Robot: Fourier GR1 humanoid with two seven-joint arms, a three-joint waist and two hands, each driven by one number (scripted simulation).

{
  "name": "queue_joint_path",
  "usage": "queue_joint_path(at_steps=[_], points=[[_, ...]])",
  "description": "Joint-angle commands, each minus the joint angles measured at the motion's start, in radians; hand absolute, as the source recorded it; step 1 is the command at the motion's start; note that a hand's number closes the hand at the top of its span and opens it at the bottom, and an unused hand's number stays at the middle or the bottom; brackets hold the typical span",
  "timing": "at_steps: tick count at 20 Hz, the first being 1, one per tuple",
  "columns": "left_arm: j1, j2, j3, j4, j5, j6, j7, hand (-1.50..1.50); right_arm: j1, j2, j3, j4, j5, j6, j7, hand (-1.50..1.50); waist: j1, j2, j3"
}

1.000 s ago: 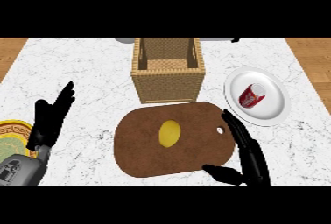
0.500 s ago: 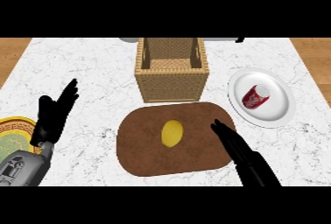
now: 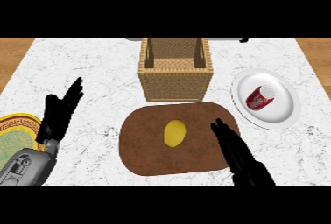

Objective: Pick the lemon from the cutting board and place it in the basket

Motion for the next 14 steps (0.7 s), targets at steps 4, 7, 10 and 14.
queue_joint_path(at_steps=[4, 7, 10, 14], points=[[0.015, -0.043, 0.056, -0.028, -0.071, -0.022, 0.03, 0.0, 0.051, 0.048, -0.055, 0.098, 0.052, -0.025, -0.096, -1.5, 0.004, 0.002, 0.001], [0.003, -0.069, 0.039, -0.043, -0.101, 0.0, 0.041, 0.0, 0.004, 0.106, -0.092, 0.279, 0.013, -0.085, -0.183, -1.5, 0.009, 0.004, 0.002], [0.029, -0.099, 0.082, 0.042, -0.11, -0.059, -0.057, 0.0, -0.051, 0.172, -0.109, 0.278, 0.003, -0.016, -0.161, -1.5, 0.007, 0.004, 0.001], [0.025, -0.085, 0.114, -0.071, -0.135, -0.084, 0.071, 0.0, -0.013, 0.216, -0.092, 0.368, 0.065, -0.062, -0.227, -1.5, 0.007, 0.002, 0.001]])
